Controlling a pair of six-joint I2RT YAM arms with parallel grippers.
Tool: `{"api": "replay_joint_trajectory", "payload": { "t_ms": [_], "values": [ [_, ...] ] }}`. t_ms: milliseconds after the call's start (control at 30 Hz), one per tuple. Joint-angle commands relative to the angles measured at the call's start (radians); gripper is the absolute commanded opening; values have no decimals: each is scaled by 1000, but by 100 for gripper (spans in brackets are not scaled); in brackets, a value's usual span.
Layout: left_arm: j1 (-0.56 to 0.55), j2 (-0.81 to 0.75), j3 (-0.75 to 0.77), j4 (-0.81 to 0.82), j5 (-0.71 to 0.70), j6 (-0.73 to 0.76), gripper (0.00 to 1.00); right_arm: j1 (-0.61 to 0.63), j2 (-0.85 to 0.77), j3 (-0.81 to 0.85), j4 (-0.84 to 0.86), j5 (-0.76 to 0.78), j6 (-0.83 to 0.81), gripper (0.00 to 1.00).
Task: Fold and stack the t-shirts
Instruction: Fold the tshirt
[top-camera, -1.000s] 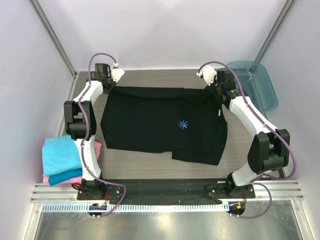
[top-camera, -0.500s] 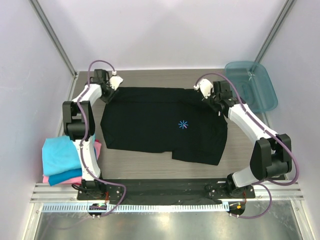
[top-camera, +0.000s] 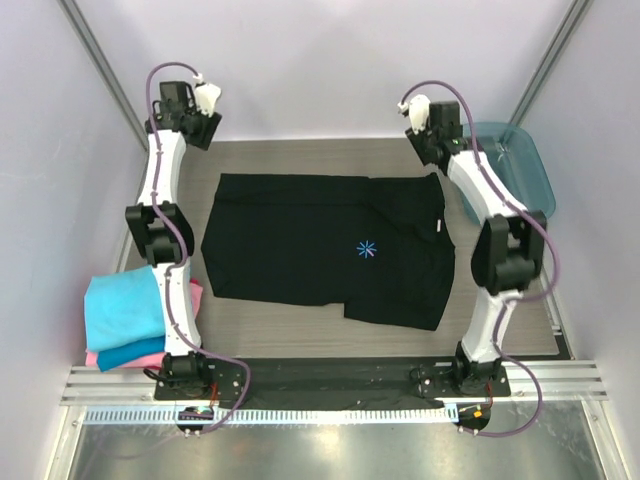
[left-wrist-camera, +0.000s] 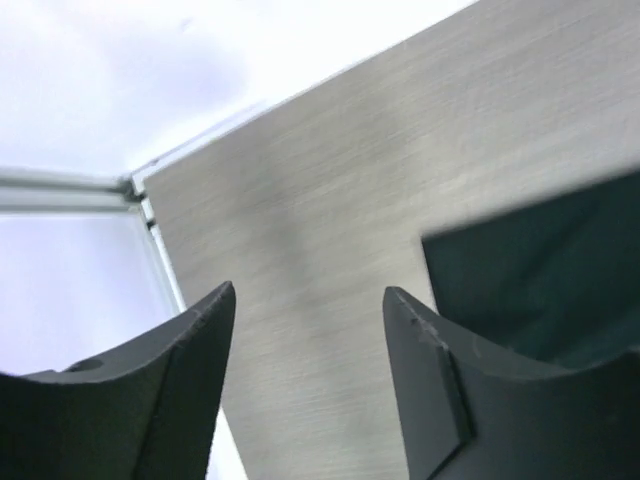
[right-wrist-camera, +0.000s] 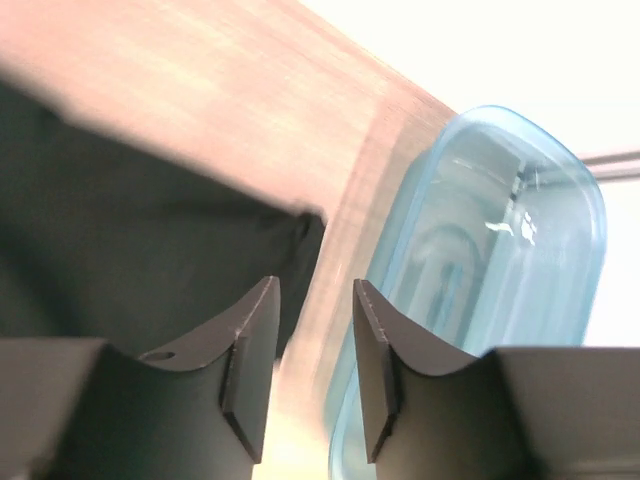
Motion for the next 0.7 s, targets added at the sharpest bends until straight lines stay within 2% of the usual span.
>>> {"api": "replay_joint_trajectory", "payload": {
  "t_ms": [0, 67, 133, 200, 267, 333, 667],
  "values": [
    [2, 135, 136, -150, 33, -101, 63, -34, 170, 185, -22, 21, 45, 40],
    [12, 135, 89, -56, 37, -141, 66, -49, 304, 284, -57, 27, 51, 40],
    [29, 135, 63, 31, 77, -247, 66, -69, 434, 445, -116, 29, 71, 40],
    [54, 152, 78, 57, 105, -365, 66, -83, 519, 623, -184, 33, 93, 40],
    [60, 169, 86, 59, 151, -379, 66, -95, 609, 755, -220, 41, 94, 40],
    [60, 171, 74, 74, 178, -395, 65, -100, 634, 783, -231, 47, 82, 41],
    [58, 240, 86, 102, 238, -465, 64, -130, 606, 633, -249, 44, 120, 42]
  ]
}}
